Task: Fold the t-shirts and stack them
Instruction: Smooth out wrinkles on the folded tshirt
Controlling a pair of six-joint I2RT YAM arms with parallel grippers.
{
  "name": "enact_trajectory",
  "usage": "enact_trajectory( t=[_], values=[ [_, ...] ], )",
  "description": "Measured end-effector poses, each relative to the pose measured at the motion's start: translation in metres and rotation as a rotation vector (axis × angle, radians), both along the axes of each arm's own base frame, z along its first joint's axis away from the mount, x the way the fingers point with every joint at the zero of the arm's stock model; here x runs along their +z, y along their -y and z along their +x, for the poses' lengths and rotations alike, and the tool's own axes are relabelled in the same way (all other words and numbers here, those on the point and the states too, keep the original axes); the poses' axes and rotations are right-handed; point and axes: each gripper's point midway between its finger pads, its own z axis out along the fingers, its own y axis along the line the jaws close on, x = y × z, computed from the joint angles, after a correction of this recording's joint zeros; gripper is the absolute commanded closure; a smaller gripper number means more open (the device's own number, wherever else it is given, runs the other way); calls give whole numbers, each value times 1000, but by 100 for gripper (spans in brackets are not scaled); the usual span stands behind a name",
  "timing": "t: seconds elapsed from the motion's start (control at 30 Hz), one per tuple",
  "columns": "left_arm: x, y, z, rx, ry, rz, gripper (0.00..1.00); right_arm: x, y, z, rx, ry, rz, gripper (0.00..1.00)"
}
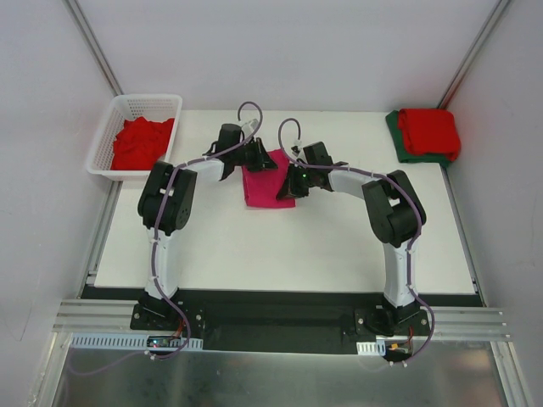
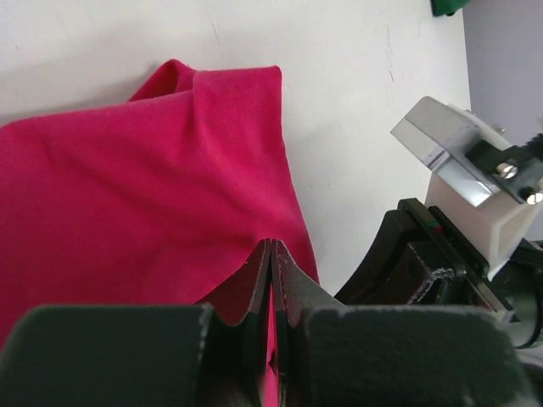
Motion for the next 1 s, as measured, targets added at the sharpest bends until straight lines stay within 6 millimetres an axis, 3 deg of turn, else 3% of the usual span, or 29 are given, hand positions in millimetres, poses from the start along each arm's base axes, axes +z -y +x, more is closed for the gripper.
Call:
enact_trajectory(
  t=[0.23, 0.63, 1.0],
  values=[
    [-15, 8, -1, -15, -27, -4, 100, 0, 0, 0, 0, 0, 0, 99],
    [-30, 24, 39, 2, -31, -42, 100, 0, 0, 0, 1, 1, -1, 99],
    [-25, 24, 61, 21, -15, -53, 100, 0, 0, 0, 0, 1, -1, 99]
  ],
)
